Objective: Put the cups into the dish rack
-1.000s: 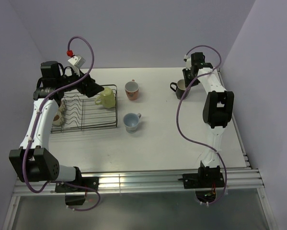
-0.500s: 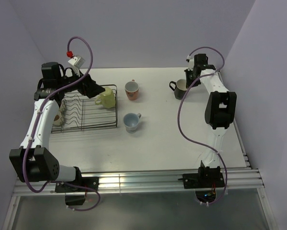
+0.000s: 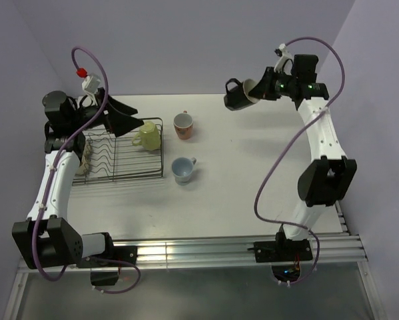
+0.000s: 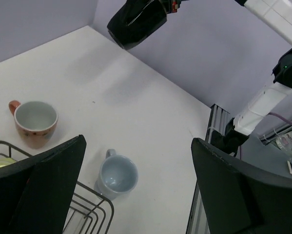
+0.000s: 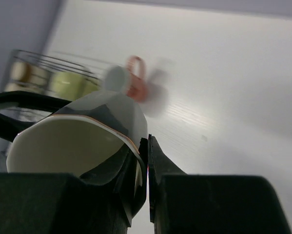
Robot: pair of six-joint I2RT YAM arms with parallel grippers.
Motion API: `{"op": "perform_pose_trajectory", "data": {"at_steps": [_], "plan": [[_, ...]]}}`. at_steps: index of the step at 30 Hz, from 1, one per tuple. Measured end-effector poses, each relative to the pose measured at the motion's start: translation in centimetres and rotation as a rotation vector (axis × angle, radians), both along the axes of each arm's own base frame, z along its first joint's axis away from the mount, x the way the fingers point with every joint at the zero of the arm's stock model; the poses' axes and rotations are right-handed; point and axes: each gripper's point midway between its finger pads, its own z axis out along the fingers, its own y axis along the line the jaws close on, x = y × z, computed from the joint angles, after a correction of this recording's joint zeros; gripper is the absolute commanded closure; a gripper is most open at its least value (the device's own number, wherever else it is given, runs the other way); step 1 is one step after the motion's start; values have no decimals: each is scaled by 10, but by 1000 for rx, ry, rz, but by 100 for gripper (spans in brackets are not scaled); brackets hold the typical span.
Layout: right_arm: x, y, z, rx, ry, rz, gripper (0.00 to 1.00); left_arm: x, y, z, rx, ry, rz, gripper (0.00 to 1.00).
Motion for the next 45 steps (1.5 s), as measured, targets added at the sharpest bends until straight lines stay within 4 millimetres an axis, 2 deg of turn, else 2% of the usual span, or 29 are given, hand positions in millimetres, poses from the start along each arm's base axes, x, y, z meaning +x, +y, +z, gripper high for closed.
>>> {"op": "perform_pose_trajectory", "data": {"at_steps": [2,4,6,8,12,18,21,26,36,45], "plan": [[-21,31,42,82,-86,61,100,-4,-2,14,-10,-32,-21,2],[-45,63,71,170,-138,130,100,-6,-3,30,-14,-69,-33,3],[-66,90,85,250,-157,193,100,-11,-5,48,-19,-113,-51,4],[-83,112,91,324,-143,244,100,-16,-11,65,-28,-157,-71,5],[-98,148,90,436,-95,304,100,-35,-34,87,-51,-229,-152,6],[-122,192,87,538,-13,378,100,-72,-78,95,-63,-275,-293,9],[-137,210,87,563,10,421,100,-76,-89,103,-52,-312,-288,11],[-154,225,83,583,48,460,100,-76,-98,105,-33,-349,-247,12],[-159,226,79,587,59,460,100,-67,-102,103,-16,-360,-170,13],[-172,231,89,616,48,504,100,-60,-104,93,-8,-326,-138,27]]}}
